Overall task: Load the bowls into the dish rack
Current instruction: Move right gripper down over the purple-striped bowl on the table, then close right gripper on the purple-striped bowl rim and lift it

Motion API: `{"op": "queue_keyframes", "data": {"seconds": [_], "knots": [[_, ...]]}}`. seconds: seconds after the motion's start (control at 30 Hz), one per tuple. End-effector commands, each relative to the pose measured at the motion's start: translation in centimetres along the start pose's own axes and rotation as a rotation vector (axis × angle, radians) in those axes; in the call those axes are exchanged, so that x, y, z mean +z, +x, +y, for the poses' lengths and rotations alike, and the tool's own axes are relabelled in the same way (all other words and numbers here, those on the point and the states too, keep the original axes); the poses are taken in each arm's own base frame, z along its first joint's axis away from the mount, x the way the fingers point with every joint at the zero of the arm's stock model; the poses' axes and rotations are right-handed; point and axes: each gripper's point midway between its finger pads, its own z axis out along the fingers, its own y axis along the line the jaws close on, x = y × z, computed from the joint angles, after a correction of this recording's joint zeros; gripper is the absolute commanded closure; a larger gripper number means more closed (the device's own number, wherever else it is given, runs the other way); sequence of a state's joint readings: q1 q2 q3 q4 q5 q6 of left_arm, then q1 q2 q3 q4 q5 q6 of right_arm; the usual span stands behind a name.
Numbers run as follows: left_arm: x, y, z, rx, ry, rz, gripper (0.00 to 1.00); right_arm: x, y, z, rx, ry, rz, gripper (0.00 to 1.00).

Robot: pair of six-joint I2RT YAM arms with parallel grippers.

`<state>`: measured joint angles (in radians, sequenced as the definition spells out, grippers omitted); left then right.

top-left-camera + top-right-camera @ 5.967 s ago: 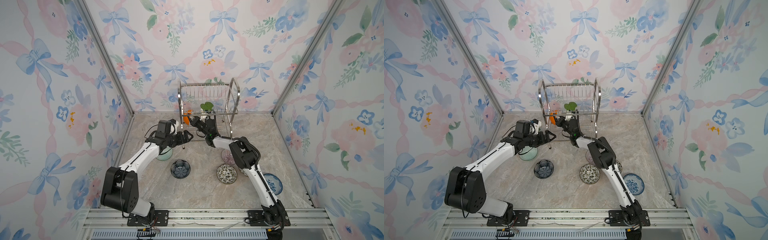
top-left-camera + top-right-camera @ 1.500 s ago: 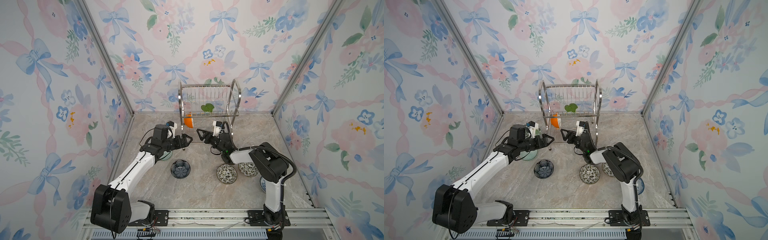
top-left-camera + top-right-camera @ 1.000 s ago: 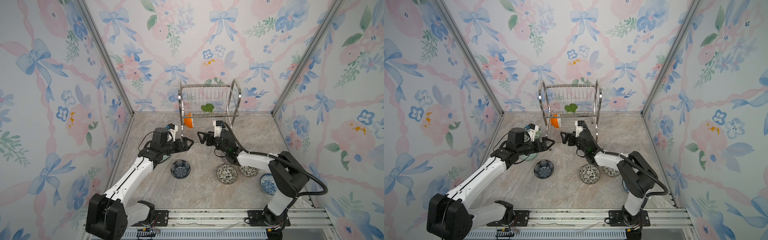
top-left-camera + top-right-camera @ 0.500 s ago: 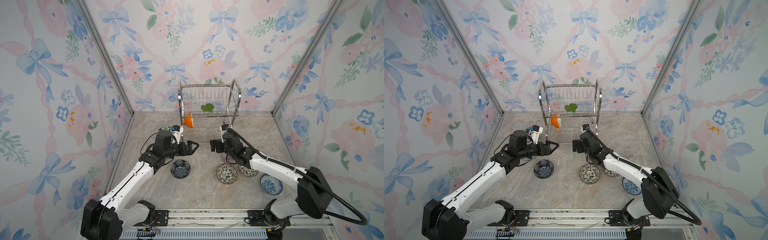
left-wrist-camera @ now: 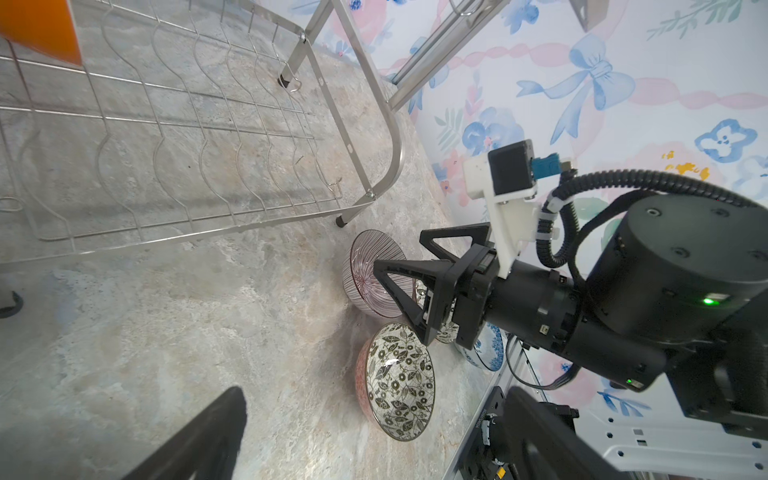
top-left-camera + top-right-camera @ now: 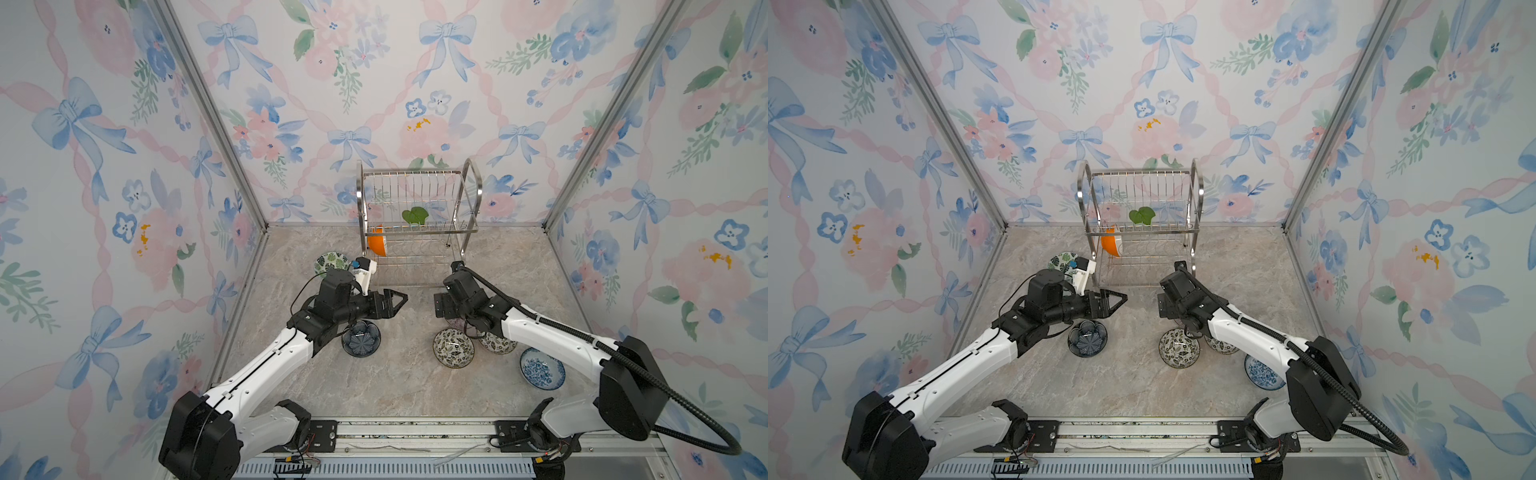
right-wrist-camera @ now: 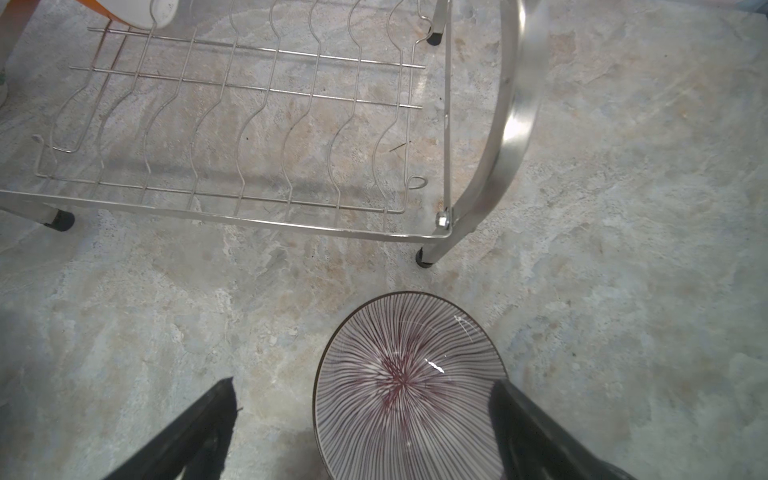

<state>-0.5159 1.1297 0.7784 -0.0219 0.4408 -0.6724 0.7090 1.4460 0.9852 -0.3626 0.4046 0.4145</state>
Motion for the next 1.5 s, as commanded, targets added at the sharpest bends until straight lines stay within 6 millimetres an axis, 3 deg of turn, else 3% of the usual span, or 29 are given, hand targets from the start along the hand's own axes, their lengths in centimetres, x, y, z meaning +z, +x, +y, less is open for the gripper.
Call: {"op": "queue_keyframes", "data": {"seconds": [0.0,0.13,0.3,0.37,1.0,1.47], "knots": [[0.4,0.3,0.2,-0.002,-0.003,-0.006,0.02,0.5,1.4,0.0,-0.007,0.006,0.044,0.03],[0.1,0.5,0.4,-0.004,-0.011,-0.012,0.02,1.4,1.8,0.6,-0.001,-0.01,0.055,0.01],[0.0,0.4,0.2,-0.008,-0.006,-0.018,0.02,2.5,2.3,1.4,0.011,-0.027,0.081,0.08],[0.2,1.6,1.2,-0.02,-0.024,0.003,0.02,2.7,2.3,1.5,0.013,-0.026,0.082,0.11],[0.3,1.6,1.6,-0.028,-0.039,0.002,0.02,5.6,4.9,2.4,-0.033,0.004,0.168,0.43],[0.4,1.4,2.4,-0.029,-0.075,-0.005,0.02,6.8,4.4,3.2,-0.047,0.008,0.178,0.63]]}}
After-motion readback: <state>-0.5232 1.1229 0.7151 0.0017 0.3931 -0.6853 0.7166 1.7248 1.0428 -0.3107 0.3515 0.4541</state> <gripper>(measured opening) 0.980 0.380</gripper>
